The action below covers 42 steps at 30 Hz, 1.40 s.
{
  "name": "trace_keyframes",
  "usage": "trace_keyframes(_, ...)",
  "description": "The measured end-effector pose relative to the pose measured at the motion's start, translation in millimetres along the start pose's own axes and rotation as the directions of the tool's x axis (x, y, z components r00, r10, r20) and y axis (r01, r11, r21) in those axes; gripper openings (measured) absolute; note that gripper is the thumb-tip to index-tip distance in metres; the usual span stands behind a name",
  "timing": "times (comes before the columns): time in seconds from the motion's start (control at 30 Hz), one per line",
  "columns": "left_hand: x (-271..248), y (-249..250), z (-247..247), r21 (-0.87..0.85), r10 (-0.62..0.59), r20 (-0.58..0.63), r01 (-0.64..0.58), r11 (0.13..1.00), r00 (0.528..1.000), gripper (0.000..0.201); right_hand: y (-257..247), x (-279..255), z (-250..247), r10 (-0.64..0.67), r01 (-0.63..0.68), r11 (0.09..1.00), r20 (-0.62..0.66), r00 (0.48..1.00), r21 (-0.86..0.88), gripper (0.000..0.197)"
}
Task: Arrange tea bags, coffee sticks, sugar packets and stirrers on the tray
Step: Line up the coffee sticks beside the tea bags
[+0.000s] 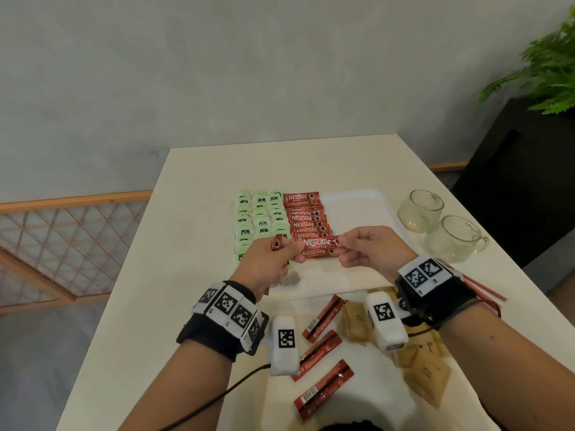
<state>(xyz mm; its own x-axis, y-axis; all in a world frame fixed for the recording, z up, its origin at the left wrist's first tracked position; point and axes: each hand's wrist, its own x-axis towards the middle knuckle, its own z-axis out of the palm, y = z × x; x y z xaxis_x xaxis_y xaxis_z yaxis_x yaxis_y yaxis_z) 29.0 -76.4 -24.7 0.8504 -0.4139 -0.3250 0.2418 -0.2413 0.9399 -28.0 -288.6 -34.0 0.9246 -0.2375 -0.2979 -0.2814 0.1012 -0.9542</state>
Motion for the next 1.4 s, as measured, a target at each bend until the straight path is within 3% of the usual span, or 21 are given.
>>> trace_keyframes(0.1, 6, 4, -4, 0.076, -0.085, -0.083, 0.091, 0.993, 0.993, 0.025, 8, 7, -17, 0.067, -0.07, 0.992, -0.035, 0.997, -0.103, 0.007)
trace_keyframes(0.17, 12, 6, -9, -0.068, -0.148, -0.117, 0.14, 0.988, 0.982, 0.02, 16, 16, -25, 0.104, -0.122, 0.95, -0.076, 0.992, -0.287, 0.007)
trace_keyframes(0.27, 17, 5, -12, -0.19, -0.127, -0.146, 0.098, 0.977, 0.981, 0.009, 28, 25, -26, 0.134, -0.189, 0.874, -0.152, 0.979, -0.447, 0.011)
trace_keyframes(0.43, 21, -1, -18, -0.188, -0.076, -0.133, 0.05, 0.981, 0.988, 0.004, 36, 34, -12, 0.116, -0.217, 0.834, -0.223, 0.968, -0.507, 0.01)
trace_keyframes(0.63, 18, -1, -29, -0.227, 0.015, -0.178, -0.056, 0.972, 0.984, 0.003, 36, 40, 0, 0.06, -0.199, 0.8, -0.254, 0.965, -0.566, 0.021)
trace_keyframes(0.83, 15, -5, -31, -0.242, -0.042, -0.18, -0.002, 0.97, 0.983, 0.015, 33, 43, 10, 0.032, -0.186, 0.761, -0.249, 0.968, -0.621, 0.02)
trace_keyframes(0.97, 12, -4, -24, -0.197, -0.028, -0.069, 0.014, 0.98, 0.997, 0.021, 27, 36, 11, -0.078, -0.128, 0.698, -0.252, 0.965, -0.704, 0.024)
trace_keyframes(1.03, 9, -2, -19, -0.184, -0.014, 0.015, 0.017, 0.983, 1.0, 0.027, 18, 29, 13, -0.16, -0.012, 0.724, -0.185, 0.97, -0.689, 0.023)
trace_keyframes(1.1, 7, 0, -12, -0.182, -0.017, 0.065, 0.028, 0.983, 0.998, 0.031, 6, 19, 21, -0.181, 0.114, 0.826, -0.069, 0.981, -0.552, 0.023)
trace_keyframes(1.17, 7, 2, -3, -0.159, -0.013, 0.091, 0.027, 0.987, 0.996, 0.035, -3, 9, 30, -0.148, 0.159, 0.899, 0.059, 0.987, -0.407, 0.021)
trace_keyframes(1.23, 8, 4, 4, -0.145, 0.001, 0.105, 0.014, 0.989, 0.994, 0.038, -6, 4, 34, -0.148, 0.186, 0.915, 0.131, 0.98, -0.359, 0.014)
trace_keyframes(1.4, 6, 3, 1, -0.116, 0.075, 0.105, -0.063, 0.991, 0.992, 0.036, -7, 0, 22, -0.243, 0.232, 0.93, -0.005, 0.97, -0.287, 0.012)
